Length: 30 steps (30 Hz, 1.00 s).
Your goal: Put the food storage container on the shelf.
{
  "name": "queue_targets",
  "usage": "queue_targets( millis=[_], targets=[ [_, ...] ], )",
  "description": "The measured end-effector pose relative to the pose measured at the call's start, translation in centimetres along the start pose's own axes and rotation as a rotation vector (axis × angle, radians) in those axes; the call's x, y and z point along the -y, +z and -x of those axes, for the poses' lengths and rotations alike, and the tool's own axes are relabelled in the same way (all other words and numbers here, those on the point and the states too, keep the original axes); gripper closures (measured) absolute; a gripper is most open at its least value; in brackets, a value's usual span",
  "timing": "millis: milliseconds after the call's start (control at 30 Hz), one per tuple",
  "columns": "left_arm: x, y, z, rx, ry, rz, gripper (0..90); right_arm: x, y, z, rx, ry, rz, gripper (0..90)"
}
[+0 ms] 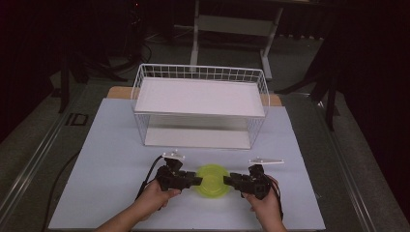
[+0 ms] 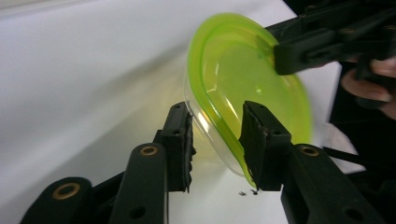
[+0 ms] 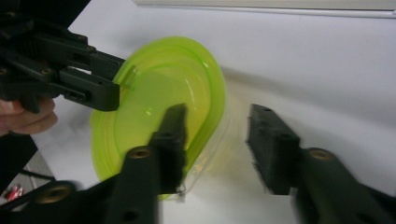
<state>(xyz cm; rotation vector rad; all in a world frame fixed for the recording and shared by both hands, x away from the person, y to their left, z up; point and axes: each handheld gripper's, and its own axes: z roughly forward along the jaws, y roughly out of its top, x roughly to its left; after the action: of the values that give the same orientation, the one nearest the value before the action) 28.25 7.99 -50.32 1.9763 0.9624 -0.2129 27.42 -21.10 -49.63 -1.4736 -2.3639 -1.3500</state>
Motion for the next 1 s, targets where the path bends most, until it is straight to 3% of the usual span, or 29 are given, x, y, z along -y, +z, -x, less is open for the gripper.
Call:
queue_targets(
  millis=[33, 100, 167, 300, 333, 367, 400, 500, 567, 867, 1000],
  targets=[
    [0.1, 0.0, 0.2, -0.001, 0.0, 0.0, 65.4, 0.1, -0.1, -0.1, -0.012, -0.002, -0.006, 69.8],
    [0.3, -0.1, 0.6, -0.012, 0.005, 0.004, 66.4, 0.2, -0.3, -0.5, -0.004, -0.005, -0.009, 71.7],
    [0.5, -0.4, 0.7, -0.001, -0.026, 0.008, 69.0, 0.3, -0.4, -0.9, 0.008, -0.003, 0.0, 73.5],
    [1.0, -0.7, 0.9, 0.006, -0.016, 0.014, 72.8, 0.6, -0.6, -1.3, 0.009, -0.003, 0.018, 75.7],
    [1.2, -1.1, 1.1, -0.001, -0.018, 0.016, 72.8, 0.6, -0.7, -1.4, 0.005, 0.0, 0.022, 76.8],
    [1.3, -1.2, 1.3, -0.038, -0.011, 0.025, 78.8, 0.7, -0.9, -1.7, -0.001, 0.002, 0.034, 79.8],
    [1.3, -1.4, 1.3, -0.06, -0.011, 0.027, 82.2, 0.7, -0.7, -2.4, 0.023, -0.052, 0.013, 80.2],
    [1.5, -1.7, 1.1, -0.059, -0.009, 0.049, 82.5, 0.9, -0.5, -2.6, 0.022, -0.035, 0.018, 80.4],
    [1.4, -1.8, 1.2, -0.065, -0.009, 0.057, 82.6, 0.8, -0.5, -2.8, 0.031, -0.057, 0.028, 80.4],
    [-0.2, -3.5, 0.4, -0.014, -0.037, 0.156, 83.0, -1.6, -1.0, -3.3, 0.018, -0.057, 0.087, 80.3],
    [-0.8, -4.0, -0.1, -0.03, -0.025, 0.166, 83.2, -2.6, -0.6, -3.3, 0.011, -0.055, 0.106, 80.3]
  ],
)
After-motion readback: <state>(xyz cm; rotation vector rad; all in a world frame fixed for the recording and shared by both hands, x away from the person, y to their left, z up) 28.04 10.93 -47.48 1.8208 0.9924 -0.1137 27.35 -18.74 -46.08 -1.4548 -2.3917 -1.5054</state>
